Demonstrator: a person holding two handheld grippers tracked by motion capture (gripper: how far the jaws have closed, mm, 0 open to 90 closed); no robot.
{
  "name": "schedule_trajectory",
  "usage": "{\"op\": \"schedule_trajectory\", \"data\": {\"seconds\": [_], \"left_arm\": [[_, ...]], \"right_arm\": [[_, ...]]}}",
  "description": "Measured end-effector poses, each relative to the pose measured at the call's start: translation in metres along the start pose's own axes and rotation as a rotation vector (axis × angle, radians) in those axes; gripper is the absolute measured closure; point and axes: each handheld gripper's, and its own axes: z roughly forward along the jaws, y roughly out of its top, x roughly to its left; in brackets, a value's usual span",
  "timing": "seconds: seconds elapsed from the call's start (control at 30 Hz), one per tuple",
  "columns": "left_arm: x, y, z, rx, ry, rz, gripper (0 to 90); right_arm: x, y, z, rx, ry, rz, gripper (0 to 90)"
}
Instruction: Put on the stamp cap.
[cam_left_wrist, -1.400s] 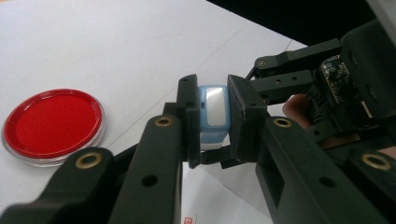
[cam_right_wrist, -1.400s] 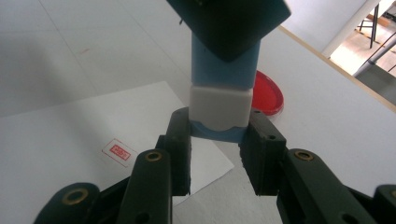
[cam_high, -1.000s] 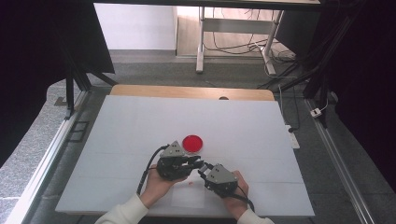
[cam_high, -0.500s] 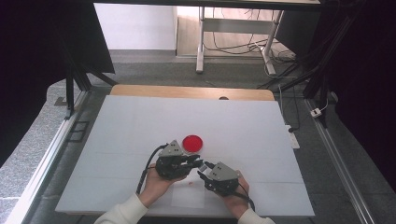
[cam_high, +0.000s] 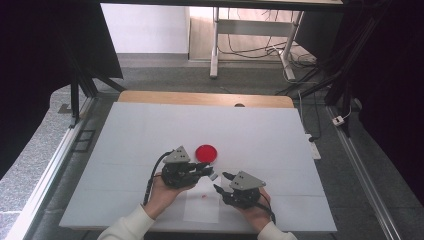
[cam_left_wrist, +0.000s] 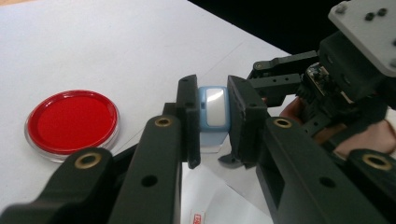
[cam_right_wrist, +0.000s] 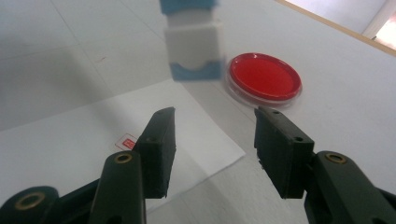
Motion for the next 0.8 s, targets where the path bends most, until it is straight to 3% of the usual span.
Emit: {"op": "schedule_trajectory", "data": {"seconds": [0.23, 0.4, 0.8], "left_arm": [[0.011, 0.002, -0.009, 0.007, -0.02, -0.013, 75.4], [0.015, 0.003, -0.014, 0.009, -0.019, -0.016, 75.4], [0.018, 0.001, -0.022, 0.004, 0.011, -0.003, 75.3]], "right_arm": [[-0.022, -0.007, -0.01, 0.011, 0.004, 0.084, 45.2], [-0.037, -0.014, -0.02, 0.027, 0.0, 0.114, 44.6], [-0.063, -0.035, -0.051, 0.021, -0.061, 0.173, 44.4]]}}
